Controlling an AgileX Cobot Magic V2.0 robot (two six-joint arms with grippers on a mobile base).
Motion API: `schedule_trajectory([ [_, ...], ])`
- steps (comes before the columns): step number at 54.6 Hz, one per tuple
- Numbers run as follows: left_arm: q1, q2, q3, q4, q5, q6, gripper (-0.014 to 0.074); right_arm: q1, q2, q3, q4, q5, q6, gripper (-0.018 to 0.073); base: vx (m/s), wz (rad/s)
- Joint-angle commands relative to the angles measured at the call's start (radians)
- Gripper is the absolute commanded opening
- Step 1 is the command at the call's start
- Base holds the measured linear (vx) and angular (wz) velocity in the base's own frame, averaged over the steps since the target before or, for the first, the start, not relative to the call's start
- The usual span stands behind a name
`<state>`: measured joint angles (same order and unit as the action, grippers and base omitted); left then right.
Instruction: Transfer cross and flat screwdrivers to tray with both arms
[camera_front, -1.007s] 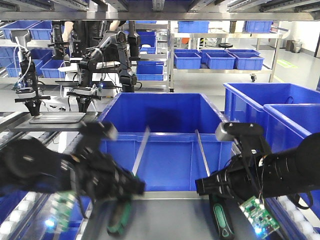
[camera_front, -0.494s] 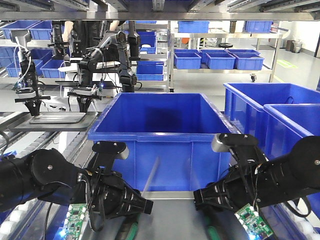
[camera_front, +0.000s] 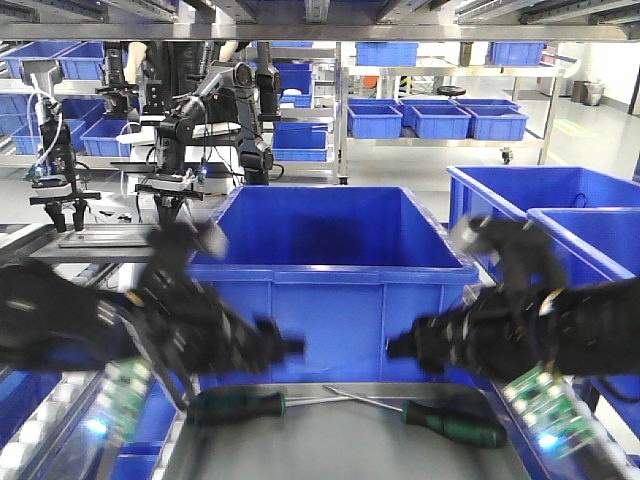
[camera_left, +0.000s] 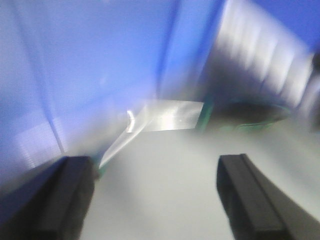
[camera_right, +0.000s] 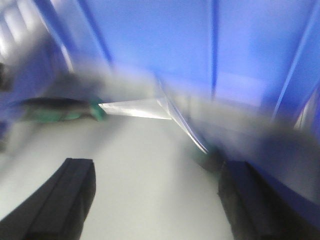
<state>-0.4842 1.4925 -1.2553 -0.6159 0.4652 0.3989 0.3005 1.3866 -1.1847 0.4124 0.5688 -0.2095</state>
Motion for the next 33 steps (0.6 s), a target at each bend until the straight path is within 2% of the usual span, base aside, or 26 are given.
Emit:
schedule_trajectory([
  [1,-0.005,-0.097,-0.035,-0.001,-0.081,0.000,0.0568,-0.002,-0.063,-0.030,0.020,-0.103,-0.004,0.0583,0.00,0.00],
  [18,-0.005,-0.162,-0.034,0.011,-0.080,0.000,0.0495,-0.002,-0.085,-0.030,0.020,-0.104,-0.004,0.0583,0.00,0.00],
  [33,-0.005,-0.158,-0.034,0.012,-0.083,0.000,0.0476,-0.002,-0.085,-0.030,0.020,-0.104,-0.004,0.0583,0.00,0.00],
])
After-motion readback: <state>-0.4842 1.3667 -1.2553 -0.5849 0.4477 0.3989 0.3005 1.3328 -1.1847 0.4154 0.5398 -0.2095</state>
